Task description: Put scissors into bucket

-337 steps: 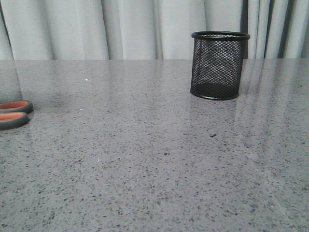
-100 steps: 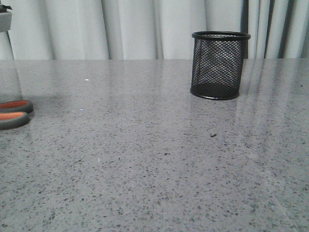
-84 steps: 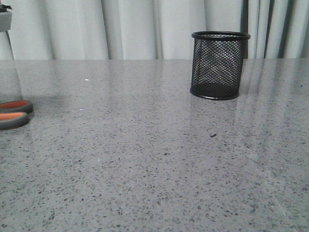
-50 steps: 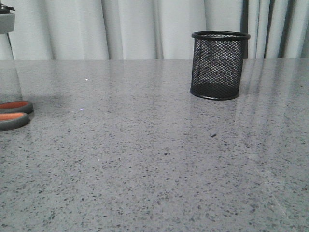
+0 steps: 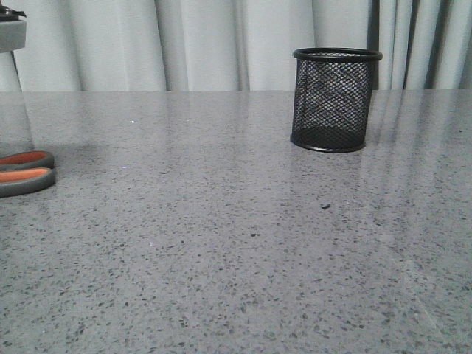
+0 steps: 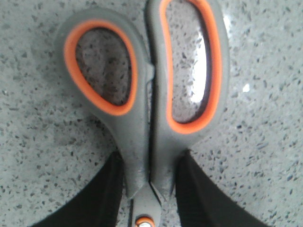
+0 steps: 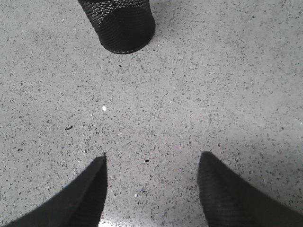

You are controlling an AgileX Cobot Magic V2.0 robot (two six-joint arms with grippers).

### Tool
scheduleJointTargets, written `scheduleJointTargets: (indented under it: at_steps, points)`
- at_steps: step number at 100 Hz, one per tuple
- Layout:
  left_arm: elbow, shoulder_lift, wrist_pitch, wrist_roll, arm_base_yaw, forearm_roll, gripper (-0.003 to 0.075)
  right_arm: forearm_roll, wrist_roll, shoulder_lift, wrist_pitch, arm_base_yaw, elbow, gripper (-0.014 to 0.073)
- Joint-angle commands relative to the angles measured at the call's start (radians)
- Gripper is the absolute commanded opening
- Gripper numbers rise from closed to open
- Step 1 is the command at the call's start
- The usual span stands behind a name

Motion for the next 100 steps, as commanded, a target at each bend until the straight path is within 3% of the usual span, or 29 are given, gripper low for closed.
scheduleJointTargets:
  at_steps: [1, 35, 59, 78, 100]
  points:
    - [-0.018, -0.022, 0.033, -0.001, -0.007, -0.083, -0.0022, 0.007, -0.009, 0.006, -0.054, 0.001, -0.034, 0.0379]
    - [-0.141, -0.058, 0.050, -0.139, -0.032, -0.083, -0.0020, 0.009, -0.009, 0.006, -0.065, 0.001, -0.034, 0.0379]
    - [-0.255, -0.167, 0.050, -0.225, -0.143, -0.041, -0.0020, 0.150, -0.051, 0.038, -0.085, 0.001, -0.034, 0.0380]
    - [-0.285, -0.262, 0.048, -0.293, -0.258, -0.025, -0.0020, 0.451, -0.219, 0.079, -0.130, 0.001, -0.034, 0.0380]
    - [-0.287, -0.341, -0.017, -0.437, -0.404, 0.007, -0.0020, 0.952, -0.522, 0.149, -0.118, 0.001, -0.034, 0.0379]
